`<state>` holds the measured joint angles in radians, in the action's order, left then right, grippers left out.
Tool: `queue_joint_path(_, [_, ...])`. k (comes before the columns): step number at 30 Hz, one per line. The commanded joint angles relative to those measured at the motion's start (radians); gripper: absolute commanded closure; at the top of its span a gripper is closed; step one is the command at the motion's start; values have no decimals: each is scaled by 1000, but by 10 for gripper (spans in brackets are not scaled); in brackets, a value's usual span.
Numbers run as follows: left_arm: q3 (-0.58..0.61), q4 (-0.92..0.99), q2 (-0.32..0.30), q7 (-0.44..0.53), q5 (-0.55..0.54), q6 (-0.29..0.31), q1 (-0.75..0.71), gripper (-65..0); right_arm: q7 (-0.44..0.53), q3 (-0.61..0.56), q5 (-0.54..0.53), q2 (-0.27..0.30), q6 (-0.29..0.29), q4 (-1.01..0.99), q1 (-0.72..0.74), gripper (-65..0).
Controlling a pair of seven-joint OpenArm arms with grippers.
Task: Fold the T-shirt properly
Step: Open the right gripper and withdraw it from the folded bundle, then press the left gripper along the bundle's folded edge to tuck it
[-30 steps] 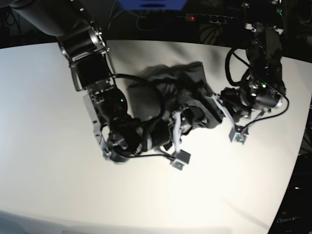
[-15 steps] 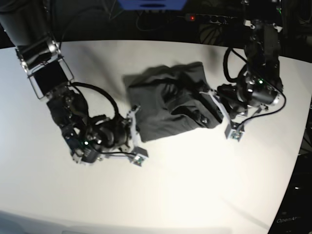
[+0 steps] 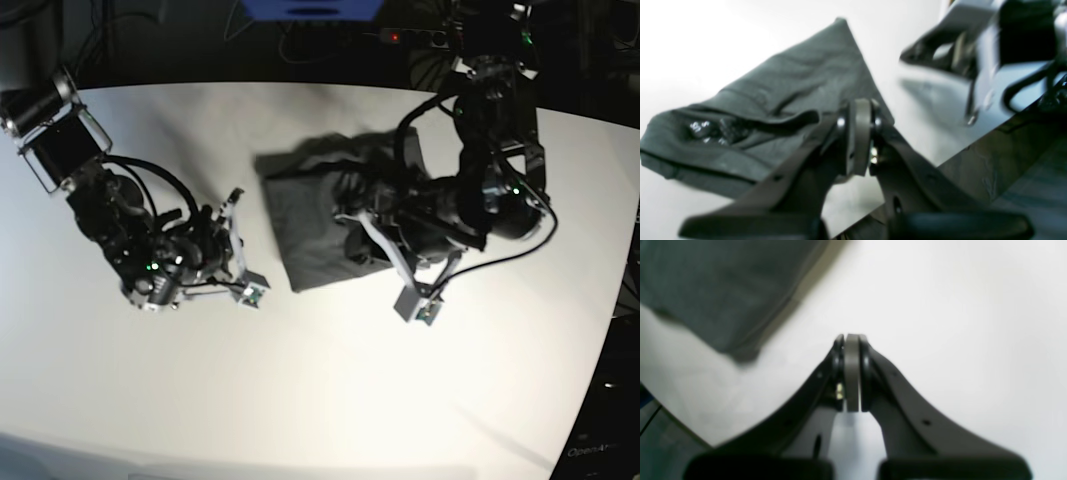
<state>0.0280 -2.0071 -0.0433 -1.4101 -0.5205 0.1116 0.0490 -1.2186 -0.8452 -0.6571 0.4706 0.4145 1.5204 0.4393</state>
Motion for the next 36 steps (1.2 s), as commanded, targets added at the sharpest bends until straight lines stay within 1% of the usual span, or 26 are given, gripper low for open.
queue_joint_path(1, [-1, -13, 7, 14, -11, 0, 21, -29, 18, 10, -2, 9, -1, 16, 23, -1])
queue_joint_path(5, [0, 22, 10, 14, -10, -2, 15, -29, 24, 10, -2, 4, -1, 18, -3, -1])
queue_joint_path(11, [0, 139, 20, 91, -3, -5, -1, -29, 52, 10, -2, 3, -1, 18, -23, -1])
queue_joint_path(12, [0, 157, 36, 102, 7, -33, -1, -29, 53, 10, -2, 3, -1, 16, -24, -1])
queue_joint_path(14, [8, 174, 72, 119, 30, -108, -1, -29, 58, 10, -2, 3, -1, 16, -24, -1])
queue_joint_path(17, [88, 173, 95, 122, 35, -165, 5, -29, 58, 11, -2, 3, -1, 18, -26, -1])
queue_joint_path(19, [135, 174, 107, 137, 35, -221, 9, -29, 58, 11, -2, 3, -1, 16, -33, -1])
queue_joint_path(21, [151, 179, 135, 157, 35, -296, 9, -29, 58, 11, -2, 3, -1, 18, -38, -1])
queue_joint_path(24, [152, 185, 164, 153, 30, -407, 9, -29, 58, 11, -2, 3, -1, 18, -40, -1])
queue_joint_path(28, [152, 185, 165, 153, 30, -487, 2, -29, 58, 16, -2, 3, -1, 18, -40, -1])
queue_joint_path(34, [152, 228, 164, 165, 35, -557, 7, -29, 58, 16, -2, 3, -1, 18, -40, -1])
queue_joint_path(36, [152, 259, 164, 167, 35, -573, 9, -29, 58, 16, -2, 1, -1, 18, -40, -1])
